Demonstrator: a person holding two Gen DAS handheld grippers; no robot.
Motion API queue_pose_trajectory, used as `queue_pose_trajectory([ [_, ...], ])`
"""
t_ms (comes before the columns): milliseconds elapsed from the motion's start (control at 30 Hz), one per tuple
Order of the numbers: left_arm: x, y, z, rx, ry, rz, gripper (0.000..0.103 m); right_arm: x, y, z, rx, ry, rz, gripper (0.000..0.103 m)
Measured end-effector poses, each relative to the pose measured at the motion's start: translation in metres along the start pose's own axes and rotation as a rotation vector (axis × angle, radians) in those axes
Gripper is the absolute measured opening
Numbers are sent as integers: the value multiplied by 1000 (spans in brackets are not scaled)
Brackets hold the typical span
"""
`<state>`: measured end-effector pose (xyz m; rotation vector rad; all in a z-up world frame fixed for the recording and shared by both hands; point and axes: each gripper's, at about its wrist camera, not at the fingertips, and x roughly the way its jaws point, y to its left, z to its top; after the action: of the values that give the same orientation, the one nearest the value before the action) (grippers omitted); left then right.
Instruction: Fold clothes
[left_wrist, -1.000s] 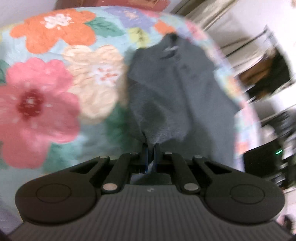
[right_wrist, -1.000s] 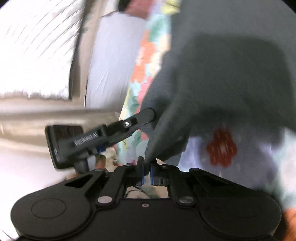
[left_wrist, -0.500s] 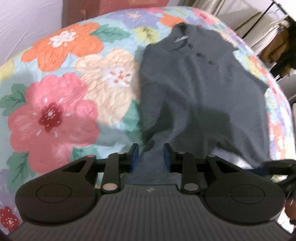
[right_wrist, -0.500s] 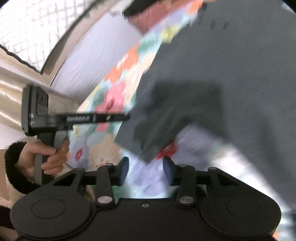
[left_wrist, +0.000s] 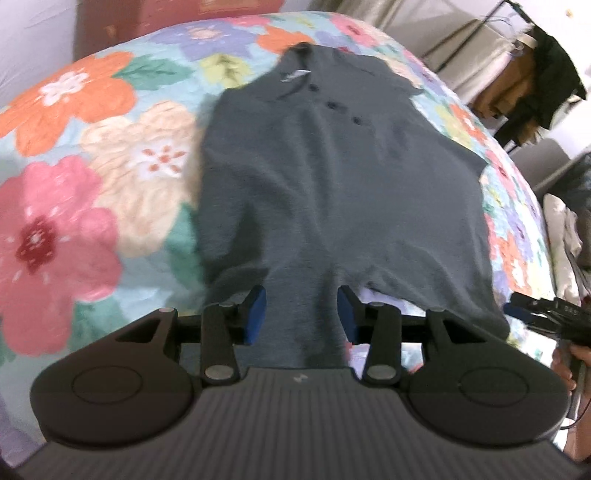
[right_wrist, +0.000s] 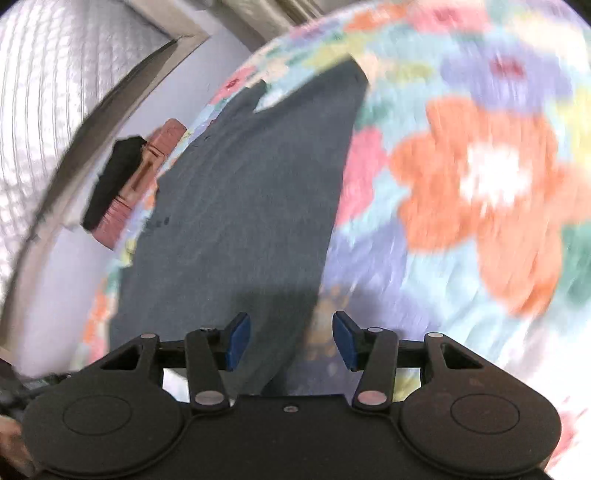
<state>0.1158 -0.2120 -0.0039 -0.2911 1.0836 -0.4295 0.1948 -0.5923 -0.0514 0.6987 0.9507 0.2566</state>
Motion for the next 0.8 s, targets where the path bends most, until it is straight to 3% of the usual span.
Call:
queue_pose_trajectory([
  [67, 1, -8, -1, 23, -1, -26, 41, 8, 2, -7, 9, 16, 59, 54],
  [100, 1, -11, -2, 29, 2, -36, 41, 13, 8, -11, -14, 25, 65, 43],
  [133, 2, -13, -3, 33, 6, -43, 41, 16, 13, -14, -45, 28, 59, 20],
  [233, 2, -17, -4, 42, 15, -42, 41, 23, 36, -21, -154, 11, 19, 7],
  [433, 2, -6, -3, 9, 26, -11, 42, 4, 56, -42, -296, -10, 18, 6],
  [600, 4, 1, -1, -16, 40, -4, 42, 8, 41, -56, -272, 30, 38, 6],
  [733, 6, 1, -1, -3, 52, 11, 42, -8, 56, -51, -325, -13, 105, 6],
  [800, 6, 2, -1, -4, 59, 20, 42, -6, 67, -48, -407, 15, 52, 5],
])
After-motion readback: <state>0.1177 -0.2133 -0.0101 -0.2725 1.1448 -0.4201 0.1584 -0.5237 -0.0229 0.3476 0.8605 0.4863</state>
